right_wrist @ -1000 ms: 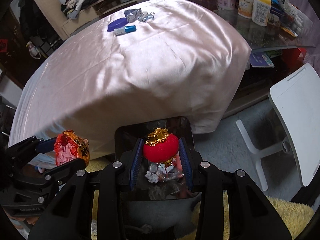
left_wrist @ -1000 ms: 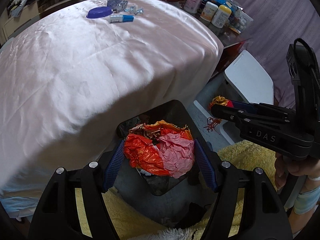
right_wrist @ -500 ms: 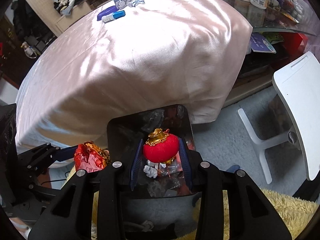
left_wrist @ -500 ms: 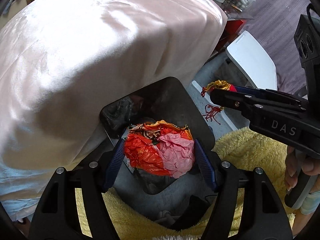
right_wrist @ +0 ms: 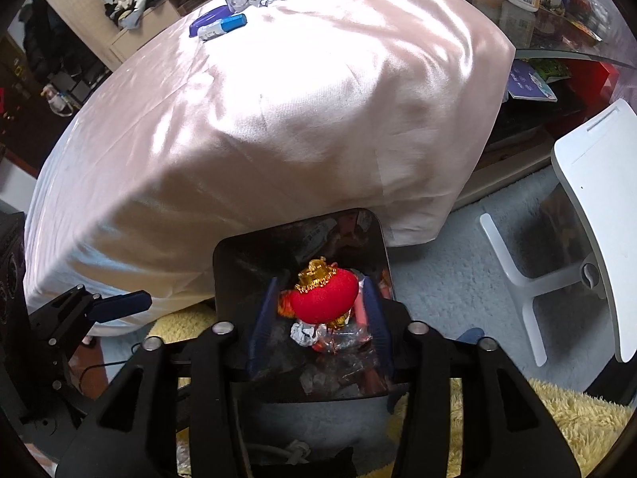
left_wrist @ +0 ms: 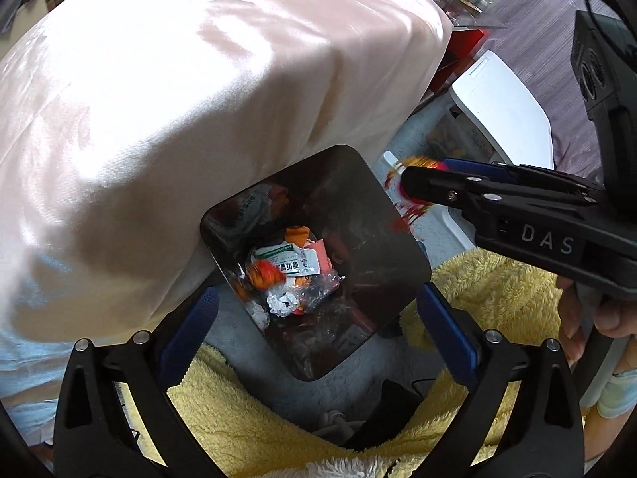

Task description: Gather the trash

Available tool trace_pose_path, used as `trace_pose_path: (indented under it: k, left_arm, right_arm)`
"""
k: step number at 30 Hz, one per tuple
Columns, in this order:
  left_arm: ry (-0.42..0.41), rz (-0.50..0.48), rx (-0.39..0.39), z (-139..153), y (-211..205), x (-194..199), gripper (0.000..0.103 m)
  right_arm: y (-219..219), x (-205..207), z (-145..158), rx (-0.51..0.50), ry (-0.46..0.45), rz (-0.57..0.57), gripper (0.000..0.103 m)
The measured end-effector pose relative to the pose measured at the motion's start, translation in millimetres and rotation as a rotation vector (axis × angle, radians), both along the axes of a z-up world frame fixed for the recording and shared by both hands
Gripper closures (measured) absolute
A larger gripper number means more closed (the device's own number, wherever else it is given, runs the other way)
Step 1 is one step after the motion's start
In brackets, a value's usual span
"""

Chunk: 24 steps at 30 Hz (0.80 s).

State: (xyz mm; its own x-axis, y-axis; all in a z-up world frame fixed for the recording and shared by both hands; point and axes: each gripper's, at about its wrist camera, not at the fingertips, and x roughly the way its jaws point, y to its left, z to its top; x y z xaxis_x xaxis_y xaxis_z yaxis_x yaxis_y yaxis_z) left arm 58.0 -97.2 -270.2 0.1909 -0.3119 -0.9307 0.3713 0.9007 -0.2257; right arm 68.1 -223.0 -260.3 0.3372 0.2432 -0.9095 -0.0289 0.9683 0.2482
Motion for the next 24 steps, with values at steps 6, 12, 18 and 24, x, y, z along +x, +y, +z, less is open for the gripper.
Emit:
trace_pose_path:
  k: [6, 12, 18, 24]
  left_arm:
    - [-0.019, 0.015, 0.0, 9, 11, -4, 0.008]
    - [-0.077, 0.05, 0.013, 31, 26, -5, 0.008]
    - [-0.137, 0.068, 0.021, 59, 34, 1, 0.008]
    - [-0.192, 0.101, 0.027, 86, 49, 21, 0.008]
  right_arm:
    - [-4, 1, 5, -0.014, -0.009, -0.02, 0.02]
    - [-12, 1, 18, -0.011, -0.035, -0.056, 0.011]
    - [-10, 0, 39, -0.007, -0.075, -0.051, 0.009]
    - [-6, 11, 77, -0.009, -0.154, -0.031, 0.008]
